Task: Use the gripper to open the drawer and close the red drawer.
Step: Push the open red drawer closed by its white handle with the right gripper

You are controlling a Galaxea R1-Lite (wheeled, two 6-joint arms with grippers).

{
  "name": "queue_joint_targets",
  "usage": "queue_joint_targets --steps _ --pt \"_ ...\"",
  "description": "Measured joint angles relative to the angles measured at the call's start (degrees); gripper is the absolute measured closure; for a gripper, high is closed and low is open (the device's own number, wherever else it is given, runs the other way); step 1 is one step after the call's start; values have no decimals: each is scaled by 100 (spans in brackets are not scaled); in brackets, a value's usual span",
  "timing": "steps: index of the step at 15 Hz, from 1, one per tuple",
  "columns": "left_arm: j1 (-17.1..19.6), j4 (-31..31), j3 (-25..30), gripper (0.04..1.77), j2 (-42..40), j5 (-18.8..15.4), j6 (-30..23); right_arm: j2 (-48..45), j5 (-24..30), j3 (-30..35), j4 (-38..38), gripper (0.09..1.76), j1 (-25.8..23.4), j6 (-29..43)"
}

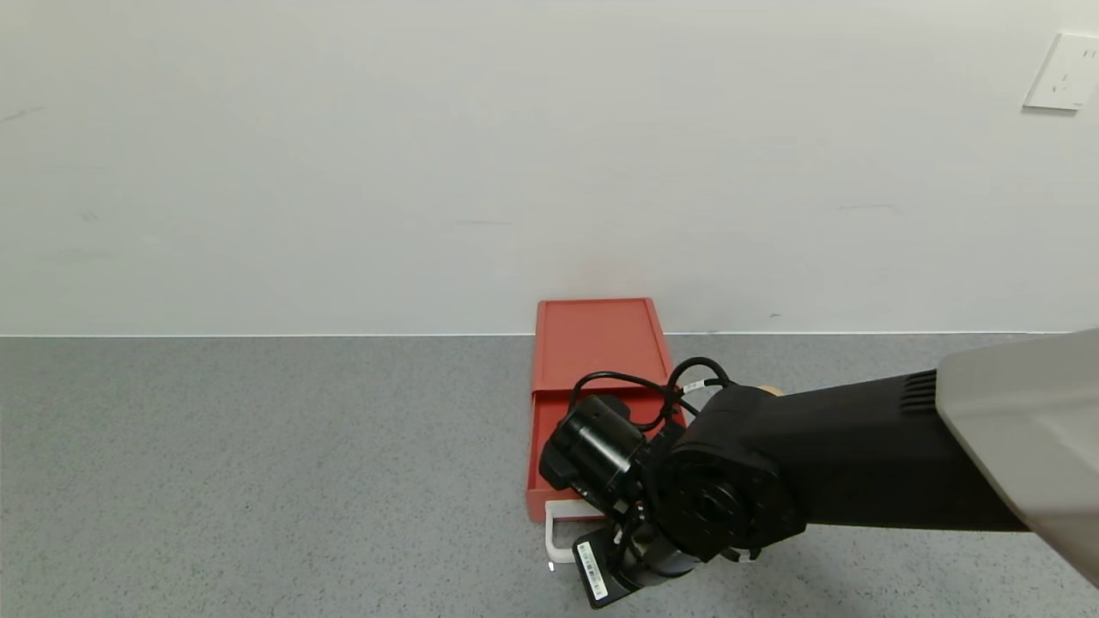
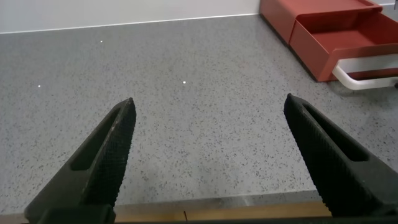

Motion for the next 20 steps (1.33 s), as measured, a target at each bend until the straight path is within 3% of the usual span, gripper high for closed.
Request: queue_joint_targets --steps 8,20 --pt "0 0 0 9 0 2 2 76 -146 -66 -458 173 -79 -7" --pt "0 0 0 9 0 2 2 288 -277 -549 -489 173 -289 -210"
